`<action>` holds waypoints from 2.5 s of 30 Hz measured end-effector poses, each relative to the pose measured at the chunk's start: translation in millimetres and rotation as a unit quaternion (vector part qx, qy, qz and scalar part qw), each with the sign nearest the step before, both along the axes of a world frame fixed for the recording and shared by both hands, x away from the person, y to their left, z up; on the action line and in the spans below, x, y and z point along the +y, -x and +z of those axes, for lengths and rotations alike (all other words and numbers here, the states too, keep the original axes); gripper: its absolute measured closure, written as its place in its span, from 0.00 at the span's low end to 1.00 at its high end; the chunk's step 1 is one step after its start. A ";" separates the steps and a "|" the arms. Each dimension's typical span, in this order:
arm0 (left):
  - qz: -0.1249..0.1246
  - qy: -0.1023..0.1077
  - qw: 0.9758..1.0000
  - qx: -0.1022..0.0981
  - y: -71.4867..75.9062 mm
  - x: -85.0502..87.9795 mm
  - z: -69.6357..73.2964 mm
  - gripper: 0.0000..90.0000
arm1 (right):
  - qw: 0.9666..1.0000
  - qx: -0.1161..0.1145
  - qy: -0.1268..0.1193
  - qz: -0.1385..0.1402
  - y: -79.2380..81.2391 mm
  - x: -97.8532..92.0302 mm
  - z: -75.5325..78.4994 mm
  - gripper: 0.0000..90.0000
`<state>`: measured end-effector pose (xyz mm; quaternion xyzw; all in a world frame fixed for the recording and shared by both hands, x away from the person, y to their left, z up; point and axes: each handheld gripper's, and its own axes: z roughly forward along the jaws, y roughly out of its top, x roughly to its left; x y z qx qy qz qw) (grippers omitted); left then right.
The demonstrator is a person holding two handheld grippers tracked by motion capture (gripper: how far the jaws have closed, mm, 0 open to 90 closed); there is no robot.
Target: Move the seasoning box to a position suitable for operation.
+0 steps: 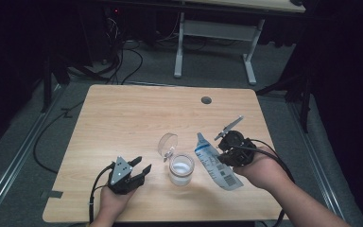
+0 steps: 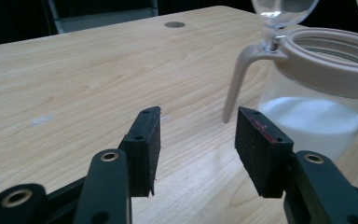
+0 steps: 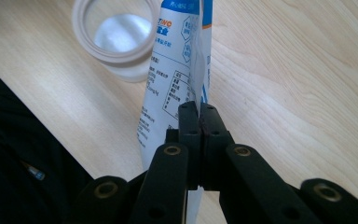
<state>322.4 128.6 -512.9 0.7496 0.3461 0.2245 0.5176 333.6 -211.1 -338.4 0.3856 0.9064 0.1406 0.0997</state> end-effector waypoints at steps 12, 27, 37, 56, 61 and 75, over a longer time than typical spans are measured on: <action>0.039 0.017 0.999 0.012 -11.7 25.4 -1.9 0.57 | 0.999 0.003 0.017 -0.039 -6.2 -36.8 -25.4 1.00; 0.051 0.023 0.998 0.018 -14.1 32.9 -3.9 0.57 | 0.995 0.006 0.050 -0.083 -32.0 -68.8 -55.3 1.00; 0.053 0.025 0.998 0.019 -14.6 33.7 -4.0 0.56 | 0.995 -0.004 0.036 -0.091 -37.6 -70.2 -54.1 1.00; 0.056 0.016 0.998 0.022 -19.3 34.4 -5.7 0.56 | 0.988 -0.101 -0.022 -0.112 -35.7 -72.3 -48.9 1.00; 0.055 0.014 0.998 0.024 -19.9 33.8 -6.3 0.56 | 0.984 -0.124 -0.045 -0.122 -33.1 -76.2 -51.0 1.00; 0.057 0.015 0.998 0.025 -19.0 34.4 -6.6 0.56 | 0.973 -0.152 -0.102 -0.138 -26.6 -83.7 -59.9 1.00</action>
